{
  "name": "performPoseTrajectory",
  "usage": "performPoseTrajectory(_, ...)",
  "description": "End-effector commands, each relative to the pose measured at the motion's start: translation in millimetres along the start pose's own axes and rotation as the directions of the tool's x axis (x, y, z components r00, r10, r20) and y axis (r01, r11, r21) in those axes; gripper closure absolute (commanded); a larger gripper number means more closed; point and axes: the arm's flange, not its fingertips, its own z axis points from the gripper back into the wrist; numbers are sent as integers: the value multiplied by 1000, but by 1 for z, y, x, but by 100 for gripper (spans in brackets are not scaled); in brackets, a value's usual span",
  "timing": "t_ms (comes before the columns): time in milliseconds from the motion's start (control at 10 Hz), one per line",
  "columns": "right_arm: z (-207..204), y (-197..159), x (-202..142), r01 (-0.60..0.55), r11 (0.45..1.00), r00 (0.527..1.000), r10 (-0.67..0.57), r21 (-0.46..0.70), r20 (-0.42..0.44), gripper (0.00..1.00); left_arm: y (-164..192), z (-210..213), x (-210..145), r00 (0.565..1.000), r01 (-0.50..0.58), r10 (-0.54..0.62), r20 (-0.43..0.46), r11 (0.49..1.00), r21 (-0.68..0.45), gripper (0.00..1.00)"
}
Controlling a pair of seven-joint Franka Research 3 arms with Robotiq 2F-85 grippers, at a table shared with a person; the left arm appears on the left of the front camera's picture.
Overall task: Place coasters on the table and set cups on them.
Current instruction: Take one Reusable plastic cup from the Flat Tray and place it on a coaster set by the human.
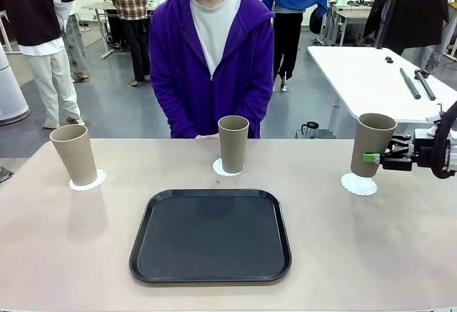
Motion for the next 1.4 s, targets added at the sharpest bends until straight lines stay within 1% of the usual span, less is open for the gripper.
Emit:
performPoseTrajectory(0, -8, -13, -9, -28, 999, 1000, 28, 35, -7, 16, -2, 1, -1, 1000, 0, 0, 2, 1000, 2, 0)
performPoseTrajectory(300, -12, -19, -22, -4, 999, 1000, 4, 46, -17, 16, -2, 1, -1, 1000, 0, 0, 2, 1000, 2, 0)
performPoseTrajectory(400, -10, -18, -23, 7, 999, 1000, -6, 49, -14, 16, -2, 1, -1, 1000, 0, 0, 2, 1000, 2, 0)
performPoseTrajectory(600, -4, -14, -25, 51, 995, 999, -52, 90, 7, 16, -2, 1, -1, 1000, 0, 0, 2, 1000, 2, 0)
performPoseTrajectory(900, 5, -13, -28, 60, 995, 998, -62, 85, 24, 16, -2, 1, -1, 1000, 0, 0, 2, 1000, 2, 0)
performPoseTrajectory(1300, 2, -16, -34, 66, 994, 997, -68, 90, 22, 16, -2, 1, -1, 1000, 0, 0, 2, 1000, 2, 0)
